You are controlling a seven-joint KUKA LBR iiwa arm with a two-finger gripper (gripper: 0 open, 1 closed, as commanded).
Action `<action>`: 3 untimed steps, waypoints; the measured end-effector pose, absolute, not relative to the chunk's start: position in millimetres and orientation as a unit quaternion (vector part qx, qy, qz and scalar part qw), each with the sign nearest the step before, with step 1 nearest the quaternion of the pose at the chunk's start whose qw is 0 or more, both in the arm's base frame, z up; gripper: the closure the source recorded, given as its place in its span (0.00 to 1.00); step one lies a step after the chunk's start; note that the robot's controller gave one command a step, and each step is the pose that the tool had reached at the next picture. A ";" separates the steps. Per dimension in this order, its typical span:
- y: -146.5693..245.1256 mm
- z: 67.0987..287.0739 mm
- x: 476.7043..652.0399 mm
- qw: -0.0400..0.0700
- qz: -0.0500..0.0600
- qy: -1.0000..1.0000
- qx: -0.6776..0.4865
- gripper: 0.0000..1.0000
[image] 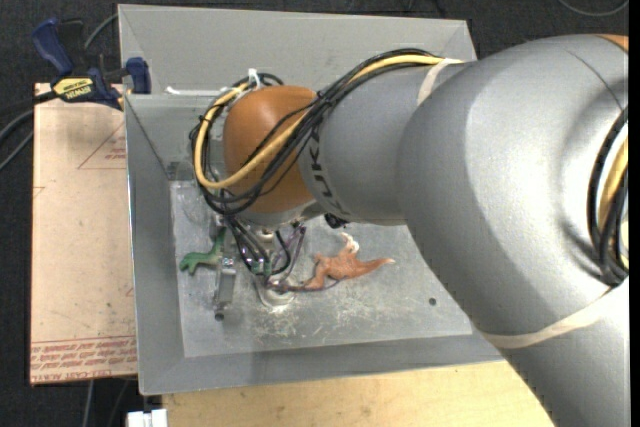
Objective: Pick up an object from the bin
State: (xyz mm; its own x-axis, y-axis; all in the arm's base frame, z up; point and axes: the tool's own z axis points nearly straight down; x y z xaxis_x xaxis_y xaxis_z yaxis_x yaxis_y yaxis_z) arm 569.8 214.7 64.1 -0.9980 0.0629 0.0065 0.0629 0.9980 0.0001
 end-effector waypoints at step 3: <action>174.5 164.5 563.9 -0.001 -0.003 -0.999 0.048 1.00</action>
Offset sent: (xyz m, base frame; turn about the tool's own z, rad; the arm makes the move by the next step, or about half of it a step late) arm 0.0000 0.0000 0.0000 0.0000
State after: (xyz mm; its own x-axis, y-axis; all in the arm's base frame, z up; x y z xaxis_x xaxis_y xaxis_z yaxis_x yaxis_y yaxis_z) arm 563.9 174.5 164.5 -0.9953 -0.0967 -0.0016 -0.0967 0.9953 0.0054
